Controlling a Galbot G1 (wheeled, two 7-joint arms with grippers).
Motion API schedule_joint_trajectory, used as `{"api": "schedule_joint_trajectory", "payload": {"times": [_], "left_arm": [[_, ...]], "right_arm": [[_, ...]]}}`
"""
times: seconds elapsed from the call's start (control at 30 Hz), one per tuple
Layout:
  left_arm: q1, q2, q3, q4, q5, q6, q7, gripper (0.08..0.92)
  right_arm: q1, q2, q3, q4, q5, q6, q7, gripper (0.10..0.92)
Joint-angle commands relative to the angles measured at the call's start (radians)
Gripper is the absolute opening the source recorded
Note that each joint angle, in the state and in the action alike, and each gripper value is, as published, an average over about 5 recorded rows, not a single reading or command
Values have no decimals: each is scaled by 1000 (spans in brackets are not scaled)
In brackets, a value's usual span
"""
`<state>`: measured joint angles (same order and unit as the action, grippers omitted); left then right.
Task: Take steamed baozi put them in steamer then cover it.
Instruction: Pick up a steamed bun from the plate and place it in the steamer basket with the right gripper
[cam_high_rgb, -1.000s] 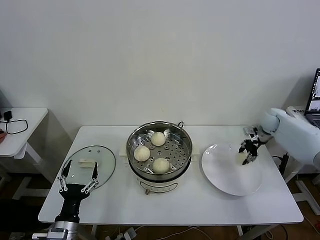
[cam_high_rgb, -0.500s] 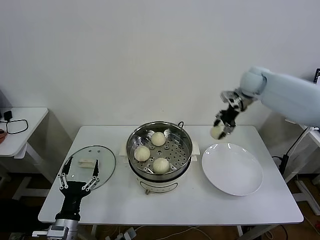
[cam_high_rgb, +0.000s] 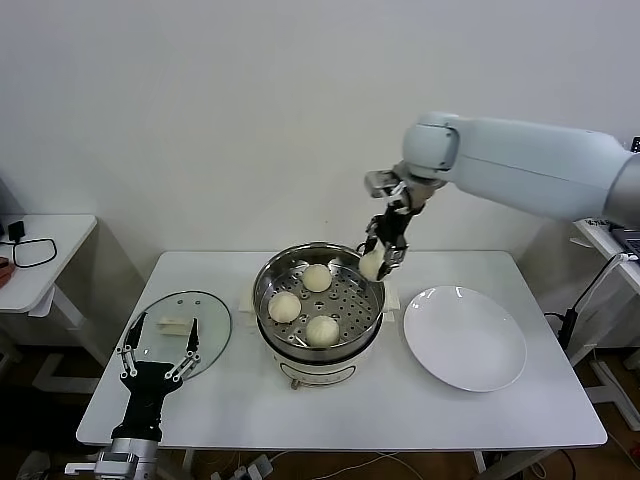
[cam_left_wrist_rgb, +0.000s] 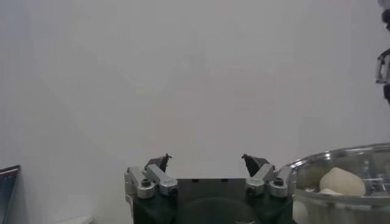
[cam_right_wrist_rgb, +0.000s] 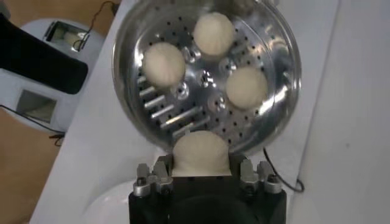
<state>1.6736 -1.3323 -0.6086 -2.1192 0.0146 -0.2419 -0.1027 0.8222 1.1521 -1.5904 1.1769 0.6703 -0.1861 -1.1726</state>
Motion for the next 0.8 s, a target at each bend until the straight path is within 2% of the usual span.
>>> {"api": "schedule_joint_trajectory", "payload": {"times": [0.03,0.8], "left_arm": [[1,2,-3,2,0,-2,-1,823],[10,5,-26,0,-4,-11,-4,823]], "right_arm": [[-73,134,-37,-38,14,-34,49,628],[-186,166,-23,-137,-78,-26,65,629]]}}
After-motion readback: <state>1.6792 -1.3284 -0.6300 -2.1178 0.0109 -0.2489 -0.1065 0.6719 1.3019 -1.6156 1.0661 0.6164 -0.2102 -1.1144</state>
